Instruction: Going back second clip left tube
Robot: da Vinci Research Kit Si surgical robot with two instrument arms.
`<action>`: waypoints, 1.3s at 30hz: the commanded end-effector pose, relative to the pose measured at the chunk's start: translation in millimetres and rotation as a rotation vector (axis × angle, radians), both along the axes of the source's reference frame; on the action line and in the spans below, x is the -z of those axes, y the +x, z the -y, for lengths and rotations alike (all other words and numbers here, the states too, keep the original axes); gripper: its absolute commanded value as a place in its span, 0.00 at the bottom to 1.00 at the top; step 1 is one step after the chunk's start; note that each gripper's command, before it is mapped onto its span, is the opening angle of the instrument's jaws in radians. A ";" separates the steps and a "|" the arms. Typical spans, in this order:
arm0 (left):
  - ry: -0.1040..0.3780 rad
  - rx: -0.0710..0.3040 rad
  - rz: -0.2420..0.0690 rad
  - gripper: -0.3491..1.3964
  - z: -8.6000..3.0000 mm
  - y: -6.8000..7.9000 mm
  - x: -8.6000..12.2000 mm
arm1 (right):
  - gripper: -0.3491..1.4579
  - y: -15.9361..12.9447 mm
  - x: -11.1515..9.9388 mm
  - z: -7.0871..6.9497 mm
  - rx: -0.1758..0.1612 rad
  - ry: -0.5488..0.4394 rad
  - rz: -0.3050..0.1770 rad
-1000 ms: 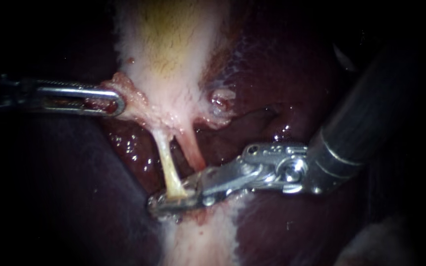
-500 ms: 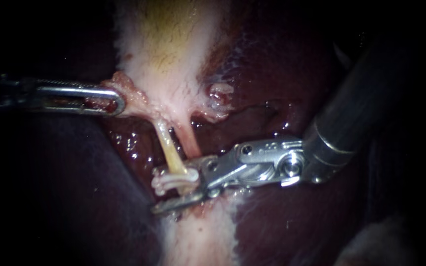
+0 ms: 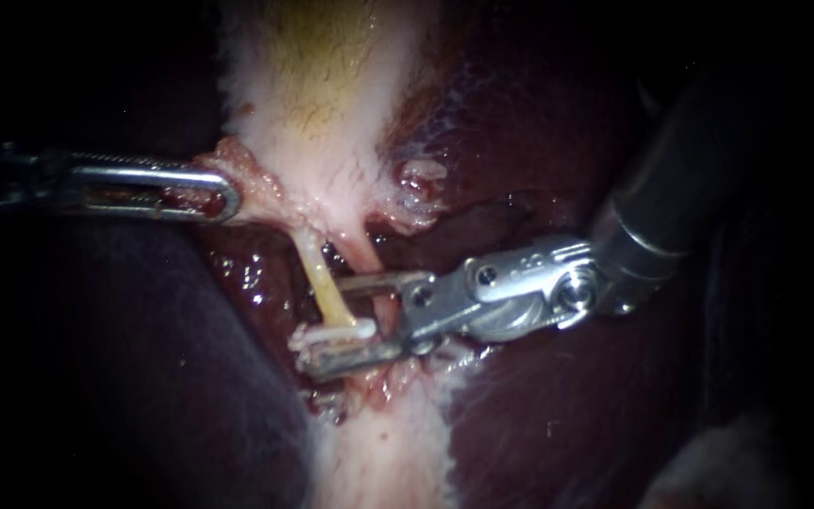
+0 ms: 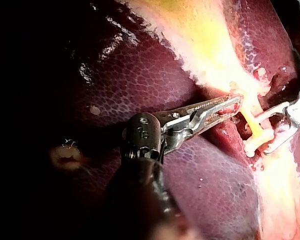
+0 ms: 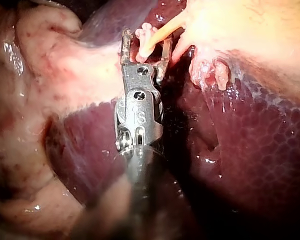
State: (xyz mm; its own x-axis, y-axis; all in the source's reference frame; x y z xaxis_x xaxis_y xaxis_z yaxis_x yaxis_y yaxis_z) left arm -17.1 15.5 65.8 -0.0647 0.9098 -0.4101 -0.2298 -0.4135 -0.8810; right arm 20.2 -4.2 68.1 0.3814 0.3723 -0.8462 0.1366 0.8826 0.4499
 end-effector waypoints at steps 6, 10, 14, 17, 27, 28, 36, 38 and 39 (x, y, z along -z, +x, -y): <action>0.000 -0.001 0.000 0.00 0.0 0.1 0.0 | 0.47 -4.3 1.9 -1.3 0.026 -0.049 -0.027; 0.000 -0.001 0.000 0.00 0.0 0.1 0.0 | 0.47 -7.4 3.2 -2.2 0.026 -0.066 -0.033; 0.000 -0.001 0.000 0.00 0.0 0.1 0.0 | 0.47 -10.1 4.5 -3.2 0.002 -0.081 -0.022; 0.000 -0.001 0.000 0.00 0.0 0.1 0.0 | 0.47 -11.7 5.1 -4.0 -0.018 -0.091 -0.010; 0.000 -0.001 0.001 0.00 0.0 0.1 -0.1 | 0.47 -14.0 6.1 -5.3 -0.042 -0.114 0.004; 0.000 -0.001 0.000 0.00 0.0 0.0 -0.2 | 0.47 -14.0 6.1 -5.3 -0.042 -0.114 0.004; -0.005 0.002 -0.002 0.00 0.1 -0.7 -1.3 | 0.47 -14.1 6.2 -5.2 -0.041 -0.114 0.004; -0.007 0.004 -0.001 0.00 -0.1 -1.1 -1.8 | 0.47 -14.1 6.2 -5.2 -0.041 -0.114 0.004; -0.007 0.003 -0.003 0.00 -0.2 -1.3 -2.0 | 0.47 -14.1 6.2 -5.2 -0.041 -0.114 0.003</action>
